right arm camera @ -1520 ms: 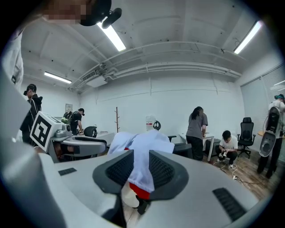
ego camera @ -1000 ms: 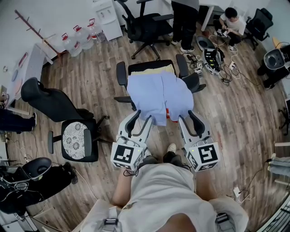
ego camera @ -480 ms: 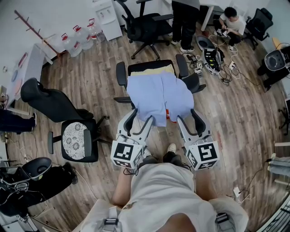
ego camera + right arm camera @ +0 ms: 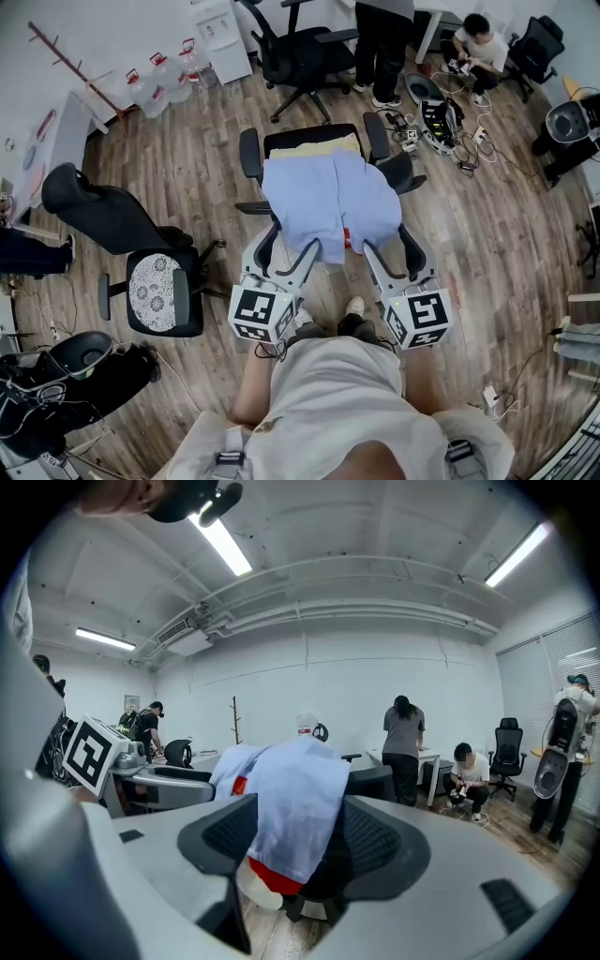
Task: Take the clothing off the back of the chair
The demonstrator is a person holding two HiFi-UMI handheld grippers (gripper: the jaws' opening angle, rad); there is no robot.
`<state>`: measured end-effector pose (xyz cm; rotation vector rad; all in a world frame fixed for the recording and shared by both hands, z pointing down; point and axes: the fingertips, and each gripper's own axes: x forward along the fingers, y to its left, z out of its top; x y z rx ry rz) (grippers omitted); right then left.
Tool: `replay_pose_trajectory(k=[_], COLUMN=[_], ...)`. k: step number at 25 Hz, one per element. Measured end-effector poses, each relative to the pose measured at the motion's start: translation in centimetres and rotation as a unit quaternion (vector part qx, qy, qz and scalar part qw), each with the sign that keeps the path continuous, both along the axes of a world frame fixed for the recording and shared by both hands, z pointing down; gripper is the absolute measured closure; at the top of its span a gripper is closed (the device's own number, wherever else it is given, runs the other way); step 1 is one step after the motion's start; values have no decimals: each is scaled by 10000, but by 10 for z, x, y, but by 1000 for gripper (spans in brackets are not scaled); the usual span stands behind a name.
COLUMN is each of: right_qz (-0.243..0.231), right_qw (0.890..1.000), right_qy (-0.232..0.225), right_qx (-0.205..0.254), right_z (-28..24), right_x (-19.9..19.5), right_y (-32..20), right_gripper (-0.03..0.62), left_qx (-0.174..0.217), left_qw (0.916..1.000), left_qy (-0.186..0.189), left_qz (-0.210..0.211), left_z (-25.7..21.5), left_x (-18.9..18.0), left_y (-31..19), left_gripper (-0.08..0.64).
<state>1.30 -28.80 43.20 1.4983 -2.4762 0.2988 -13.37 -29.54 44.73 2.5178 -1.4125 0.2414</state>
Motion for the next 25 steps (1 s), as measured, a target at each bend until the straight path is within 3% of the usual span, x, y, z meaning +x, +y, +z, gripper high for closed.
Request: replay_pose_trajectory(k=[18,21,25], right_qz=[-224,-262,-322], right_qw=[9994,9993,9990], right_qy=[-232,-274,-300], right_qx=[-77,-71,-61], right_z=[1,1,2], right_x=[-9,-11,-14], right_y=[-10,-12,-12], right_gripper=[310,311,352], left_qx=[-150,-140,-105], left_qw=[9998,9997,9995], left_qy=[72,60,56], left_qz=[106,177,285], left_z=[5,4,2], left_x=[6,8,14], left_y=[-13,-14,-13], left_gripper=[230,246,320])
